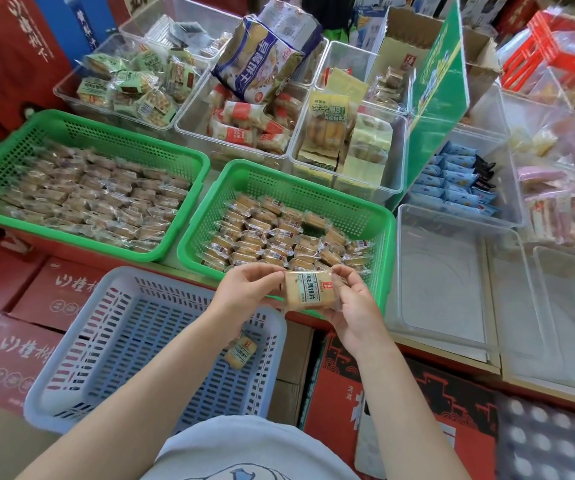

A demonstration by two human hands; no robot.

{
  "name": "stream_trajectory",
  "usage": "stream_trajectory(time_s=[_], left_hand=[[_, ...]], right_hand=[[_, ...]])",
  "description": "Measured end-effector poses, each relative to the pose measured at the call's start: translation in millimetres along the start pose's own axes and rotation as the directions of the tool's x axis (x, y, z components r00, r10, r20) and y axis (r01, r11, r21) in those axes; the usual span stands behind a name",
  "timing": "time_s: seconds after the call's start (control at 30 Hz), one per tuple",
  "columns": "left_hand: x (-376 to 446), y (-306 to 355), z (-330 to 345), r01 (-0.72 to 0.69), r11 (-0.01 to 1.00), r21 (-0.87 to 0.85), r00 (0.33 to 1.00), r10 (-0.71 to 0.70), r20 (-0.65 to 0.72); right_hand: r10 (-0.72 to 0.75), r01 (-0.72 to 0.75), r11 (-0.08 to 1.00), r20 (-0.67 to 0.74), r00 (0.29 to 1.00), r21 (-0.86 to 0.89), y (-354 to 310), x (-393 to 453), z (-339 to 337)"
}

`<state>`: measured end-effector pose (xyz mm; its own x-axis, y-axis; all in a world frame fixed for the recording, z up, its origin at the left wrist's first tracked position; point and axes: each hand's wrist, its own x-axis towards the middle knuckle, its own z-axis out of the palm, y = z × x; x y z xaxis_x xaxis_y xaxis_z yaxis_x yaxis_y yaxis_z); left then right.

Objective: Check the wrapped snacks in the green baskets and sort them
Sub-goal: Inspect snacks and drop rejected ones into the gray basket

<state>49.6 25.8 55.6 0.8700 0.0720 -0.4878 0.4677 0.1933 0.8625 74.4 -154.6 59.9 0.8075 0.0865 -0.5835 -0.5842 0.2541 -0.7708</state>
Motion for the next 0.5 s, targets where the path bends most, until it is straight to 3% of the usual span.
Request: stream_trajectory(time_s=[0.23, 0.33, 0.5], left_hand=[[33.4, 1.4, 3.1, -0.012, 0.999, 0.037, 0.997, 0.015, -0.076], [51.9, 4.2, 4.6, 0.011, 1.000, 0.020, 0.990, -0.008, -0.141], [95.1, -5.1, 2.9, 0.028, 0.959, 0.283, 0.976, 0.035, -0.215]], right_hand=[[0.089, -0.086, 0.991, 0.017, 0.996, -0.105, -6.2, 26.1, -2.4], [0.155, -0.134, 0.954, 0.057, 0.986, -0.267, -9.2, 39.8, -6.6], [-0.014, -0.021, 0.929, -0.094, 0.995, -0.369, -16.1, 76.9, -10.5]])
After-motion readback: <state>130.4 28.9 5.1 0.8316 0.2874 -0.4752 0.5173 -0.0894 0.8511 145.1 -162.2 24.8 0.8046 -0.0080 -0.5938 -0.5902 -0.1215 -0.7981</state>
